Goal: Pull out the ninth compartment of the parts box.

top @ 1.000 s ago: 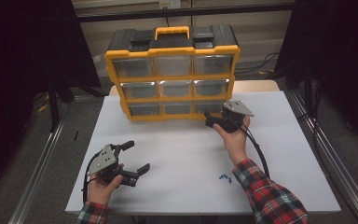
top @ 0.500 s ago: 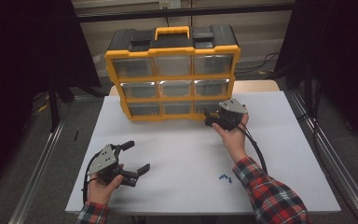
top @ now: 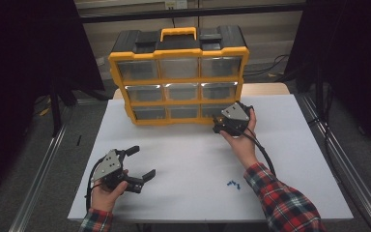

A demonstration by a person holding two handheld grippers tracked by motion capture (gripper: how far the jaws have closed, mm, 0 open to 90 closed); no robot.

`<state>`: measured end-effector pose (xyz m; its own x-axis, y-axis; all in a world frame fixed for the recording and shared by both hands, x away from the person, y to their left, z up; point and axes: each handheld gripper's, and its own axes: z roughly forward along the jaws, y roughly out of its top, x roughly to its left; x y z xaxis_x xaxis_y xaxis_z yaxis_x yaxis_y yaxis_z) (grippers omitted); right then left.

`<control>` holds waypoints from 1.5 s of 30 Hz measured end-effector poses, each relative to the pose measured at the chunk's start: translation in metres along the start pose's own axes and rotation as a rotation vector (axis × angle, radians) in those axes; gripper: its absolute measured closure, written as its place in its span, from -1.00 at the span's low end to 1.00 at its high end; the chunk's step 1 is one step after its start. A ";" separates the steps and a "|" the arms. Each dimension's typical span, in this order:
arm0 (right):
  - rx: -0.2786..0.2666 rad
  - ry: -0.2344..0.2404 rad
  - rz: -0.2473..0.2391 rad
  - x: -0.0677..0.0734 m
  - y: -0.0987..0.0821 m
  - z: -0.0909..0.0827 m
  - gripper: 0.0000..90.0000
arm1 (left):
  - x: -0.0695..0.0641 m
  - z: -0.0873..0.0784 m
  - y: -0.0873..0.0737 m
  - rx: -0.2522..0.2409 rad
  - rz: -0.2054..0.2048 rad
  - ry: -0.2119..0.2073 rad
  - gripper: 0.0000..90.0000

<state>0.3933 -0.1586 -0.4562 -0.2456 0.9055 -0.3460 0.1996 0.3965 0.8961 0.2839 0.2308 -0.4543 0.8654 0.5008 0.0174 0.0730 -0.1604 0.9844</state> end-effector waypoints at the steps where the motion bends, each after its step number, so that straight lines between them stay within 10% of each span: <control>1: 0.003 0.000 -0.011 0.000 0.000 0.000 -0.91 | -0.001 0.000 0.000 0.010 -0.002 0.026 -1.00; 13: 0.007 -0.051 -0.202 0.005 0.001 -0.005 -0.72 | 0.000 0.000 0.000 0.001 0.002 0.003 -1.00; 22: -0.007 -0.149 -0.548 0.012 -0.003 0.000 -0.46 | -0.001 -0.001 0.000 0.011 0.001 0.034 -1.00; 29: 0.001 -0.183 -0.607 0.014 -0.004 0.001 -0.28 | -0.001 -0.001 0.000 0.015 -0.001 0.036 -1.00; 36: -0.014 -0.224 -0.846 0.020 -0.006 0.003 -0.06 | -0.001 -0.001 0.000 0.010 -0.001 0.037 -1.00; 45: -0.008 -0.255 -0.878 0.021 -0.009 0.008 0.09 | -0.001 -0.001 0.000 -0.006 -0.014 0.002 -0.99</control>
<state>0.3935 -0.1421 -0.4739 -0.0887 0.2850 -0.9544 0.0330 0.9585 0.2832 0.2829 0.2311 -0.4541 0.8632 0.5048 0.0043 0.0817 -0.1481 0.9856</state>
